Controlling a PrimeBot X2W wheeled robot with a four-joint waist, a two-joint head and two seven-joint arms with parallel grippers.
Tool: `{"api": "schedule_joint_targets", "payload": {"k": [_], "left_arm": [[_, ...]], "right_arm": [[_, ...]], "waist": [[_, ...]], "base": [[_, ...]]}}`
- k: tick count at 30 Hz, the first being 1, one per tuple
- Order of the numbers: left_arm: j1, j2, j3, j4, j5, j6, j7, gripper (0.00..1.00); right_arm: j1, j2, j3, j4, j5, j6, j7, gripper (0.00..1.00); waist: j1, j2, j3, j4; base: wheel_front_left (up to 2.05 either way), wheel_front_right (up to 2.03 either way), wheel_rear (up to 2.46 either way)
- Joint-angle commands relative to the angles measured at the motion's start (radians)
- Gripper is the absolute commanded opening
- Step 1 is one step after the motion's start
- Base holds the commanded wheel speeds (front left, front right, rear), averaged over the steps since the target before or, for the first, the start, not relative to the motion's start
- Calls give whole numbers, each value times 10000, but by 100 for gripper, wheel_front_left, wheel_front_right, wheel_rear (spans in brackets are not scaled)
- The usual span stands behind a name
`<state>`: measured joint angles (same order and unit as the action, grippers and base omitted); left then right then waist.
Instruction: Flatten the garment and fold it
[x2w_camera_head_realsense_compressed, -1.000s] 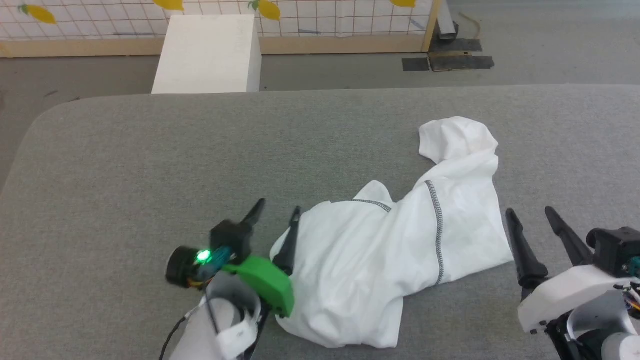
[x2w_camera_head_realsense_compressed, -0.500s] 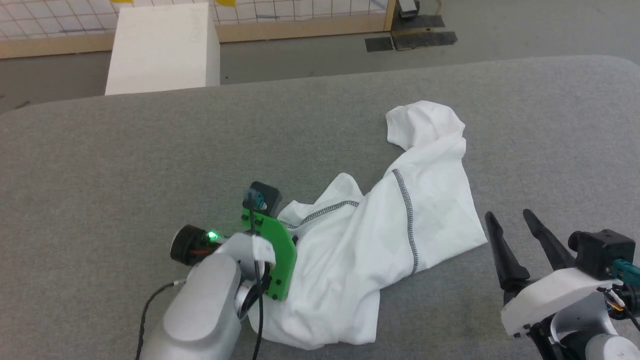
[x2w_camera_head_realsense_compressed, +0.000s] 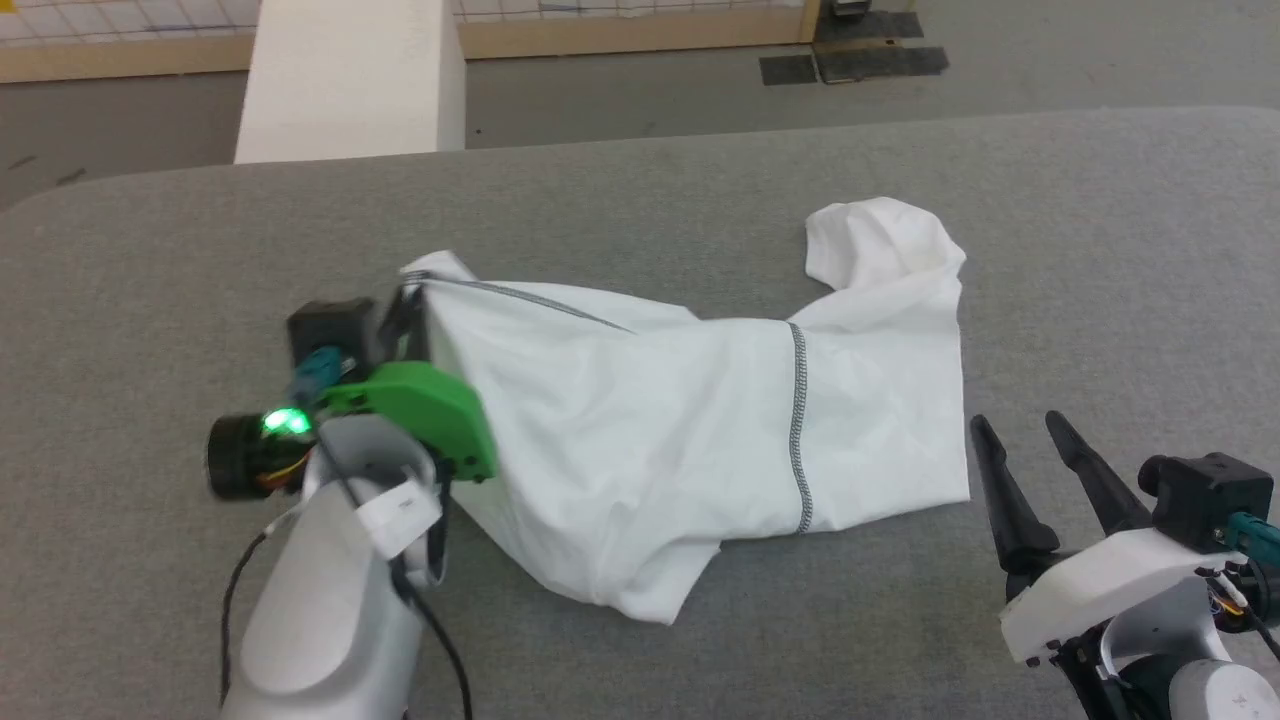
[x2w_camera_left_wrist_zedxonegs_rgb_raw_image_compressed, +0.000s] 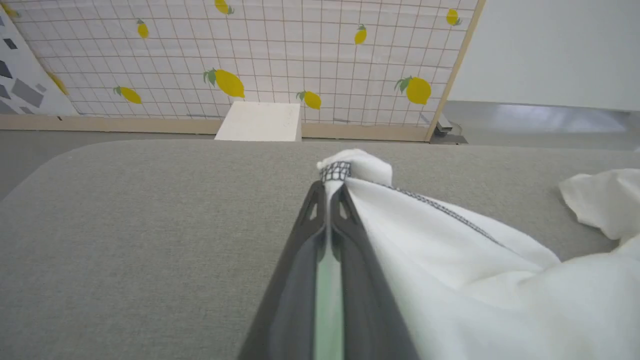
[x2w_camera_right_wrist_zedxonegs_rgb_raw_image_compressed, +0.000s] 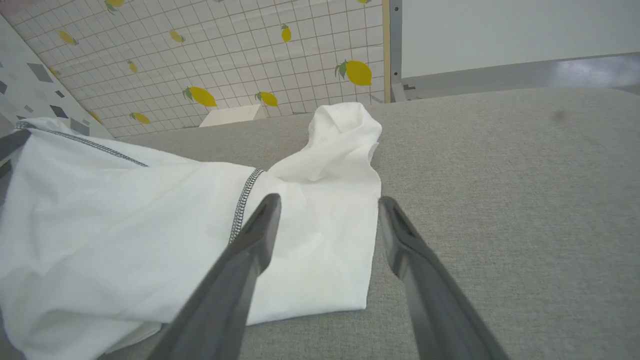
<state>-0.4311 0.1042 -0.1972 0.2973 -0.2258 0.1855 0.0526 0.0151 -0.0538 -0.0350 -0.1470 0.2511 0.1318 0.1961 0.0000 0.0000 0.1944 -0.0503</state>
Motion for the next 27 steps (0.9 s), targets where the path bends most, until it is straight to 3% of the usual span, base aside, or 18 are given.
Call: {"api": "schedule_joint_targets", "payload": {"k": [1,8,11,12,13,16,22,27], "left_arm": [[401,129,304,-210,-100,290,-269,0],[2082,502,1520,-1019,-376,1481,-206,0],[2767,412,1534,-1101,-743,1393,418,0],[2903,374,1473,-1111,-871,1257,548,36],[3032,322,1395,-1130,-1012,1090,622,100],[3187,165,1377,-1235,-1234,868,148,100],[2906,-211,1241,-1451,-1182,513,-2627,100],[2336,-383,1017,-1713,-717,241,-3129,100]], "right_arm": [[-147,26,-7,5,60,-11,-53,100],[-135,32,-87,16,42,-11,32,100],[-222,22,19,33,16,-11,141,100],[-280,-17,84,44,8,-11,182,100],[-392,-99,185,58,8,-11,239,100],[-950,-435,572,214,99,-11,399,100],[-2947,-1474,1706,1590,308,-11,1072,100],[-4509,-2095,2717,3125,877,-11,1992,100]], "waist": [[0,0,-193,280],[0,0,-275,757],[0,0,-223,943],[0,0,-202,991],[0,0,-158,1060],[0,0,-17,1226],[0,0,460,1773],[0,0,956,2315]], "base": [[0,0,0],[0,0,0],[0,0,0],[0,0,0],[0,0,0],[0,0,0],[0,0,0],[0,0,0]]}}
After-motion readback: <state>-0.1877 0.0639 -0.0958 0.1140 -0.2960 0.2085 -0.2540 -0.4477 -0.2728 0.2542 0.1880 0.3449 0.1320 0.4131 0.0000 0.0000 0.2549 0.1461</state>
